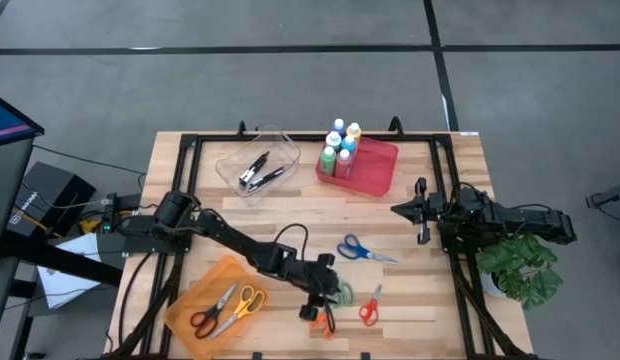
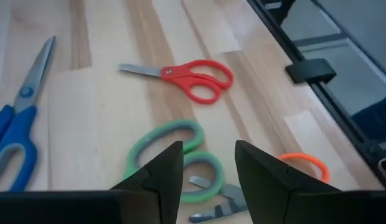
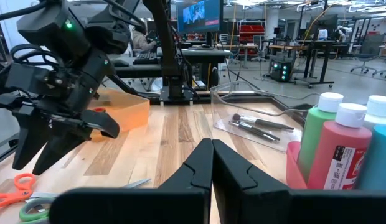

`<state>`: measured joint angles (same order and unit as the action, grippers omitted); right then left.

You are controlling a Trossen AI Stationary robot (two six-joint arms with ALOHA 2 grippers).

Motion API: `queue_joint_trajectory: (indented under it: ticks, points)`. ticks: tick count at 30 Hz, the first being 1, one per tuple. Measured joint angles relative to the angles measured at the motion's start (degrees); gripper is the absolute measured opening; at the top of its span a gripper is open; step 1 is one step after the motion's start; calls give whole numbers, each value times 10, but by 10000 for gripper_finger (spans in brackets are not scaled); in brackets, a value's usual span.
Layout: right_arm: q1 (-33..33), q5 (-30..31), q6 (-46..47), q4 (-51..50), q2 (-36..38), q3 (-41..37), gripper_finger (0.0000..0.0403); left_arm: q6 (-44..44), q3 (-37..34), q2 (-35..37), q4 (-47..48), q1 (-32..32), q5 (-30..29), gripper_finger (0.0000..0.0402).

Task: Pick & Place Paint Supplies
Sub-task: Put the green scissors into the orange bin

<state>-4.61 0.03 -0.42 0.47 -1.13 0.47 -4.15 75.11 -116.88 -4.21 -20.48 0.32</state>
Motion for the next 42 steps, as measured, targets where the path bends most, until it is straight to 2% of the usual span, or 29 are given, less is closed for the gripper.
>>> queue_joint_trajectory:
  ticks: [6,12,16,21,28,36,42]
  points:
    - [0,0,0,0,0,0,0,14,1,-10,-4,7,0,141]
    - [0,0,0,0,0,0,0,14,0,-52,-33,4,55,141]
    - [0,0,0,0,0,0,0,14,0,-69,-38,-5,57,141]
    - [0,0,0,0,0,0,0,14,2,-73,-9,-2,50,141]
    - [0,0,0,0,0,0,0,7,2,-56,68,19,-3,141]
    - [0,0,0,0,0,0,0,-2,3,-48,123,32,-1,140]
    - [0,0,0,0,0,0,0,-12,2,-47,131,31,-15,109]
